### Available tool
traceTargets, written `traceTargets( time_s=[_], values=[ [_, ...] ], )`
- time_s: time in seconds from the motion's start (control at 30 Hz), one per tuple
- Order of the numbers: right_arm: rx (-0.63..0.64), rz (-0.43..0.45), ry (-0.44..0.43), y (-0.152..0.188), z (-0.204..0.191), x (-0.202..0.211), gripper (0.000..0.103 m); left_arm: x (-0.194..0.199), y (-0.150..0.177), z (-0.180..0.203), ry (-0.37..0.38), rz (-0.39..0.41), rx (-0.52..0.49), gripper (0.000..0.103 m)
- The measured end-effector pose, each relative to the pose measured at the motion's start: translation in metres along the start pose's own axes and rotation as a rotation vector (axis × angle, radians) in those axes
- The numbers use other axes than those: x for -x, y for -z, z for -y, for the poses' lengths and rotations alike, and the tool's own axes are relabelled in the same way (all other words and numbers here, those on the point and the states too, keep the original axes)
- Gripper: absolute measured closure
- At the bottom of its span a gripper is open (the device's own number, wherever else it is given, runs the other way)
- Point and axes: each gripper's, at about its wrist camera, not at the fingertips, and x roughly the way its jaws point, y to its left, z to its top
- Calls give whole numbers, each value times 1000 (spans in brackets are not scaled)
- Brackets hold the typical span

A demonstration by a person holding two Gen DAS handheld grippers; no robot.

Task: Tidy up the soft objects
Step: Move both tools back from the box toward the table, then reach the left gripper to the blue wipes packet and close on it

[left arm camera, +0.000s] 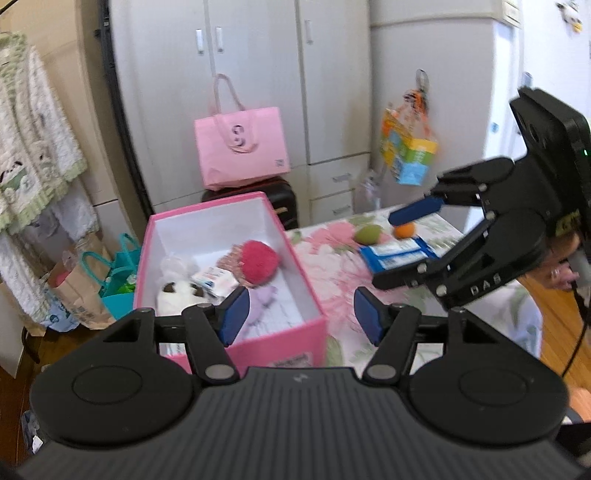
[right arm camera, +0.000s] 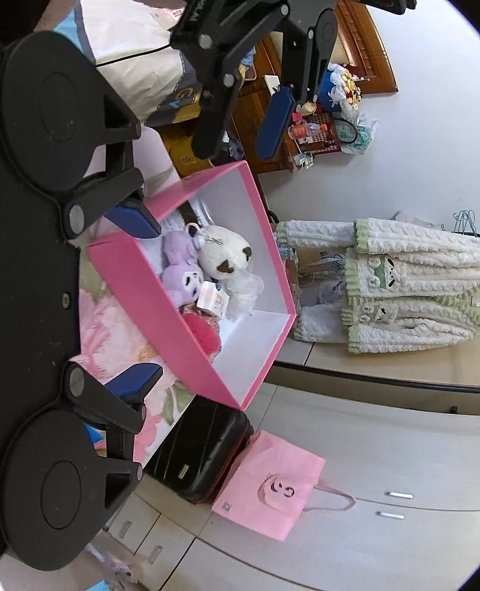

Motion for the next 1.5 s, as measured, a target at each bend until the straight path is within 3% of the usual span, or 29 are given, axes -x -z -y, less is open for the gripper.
traceTargets(
  time_s=[0.4, 0.57, 0.83, 1.07, 1.23, 1.4, 1.5],
  values=[
    [-89, 36, 23, 63, 17, 65, 19, -2, 6, 53, 147, -77, -25, 33],
    [-128, 34, 41, 94, 33, 77, 12, -21, 1, 76, 184, -89, -48, 27],
    [-182, 2, 79, 131, 62, 68, 8, -75, -10, 103, 257, -98, -34, 9],
    [-143, 32, 149, 148, 82, 46, 7, -125, -16, 116, 201, -63, 3, 4],
    [-164, 35, 160, 155, 101, 22, 7, -165, -20, 116, 146, -53, 87, 4],
    [-187, 23, 166, 158, 124, -10, 8, -207, -19, 114, 191, -82, 142, 5],
    [-204, 0, 171, 159, 135, -26, 8, -227, -16, 116, 158, -90, 132, 6]
  ],
)
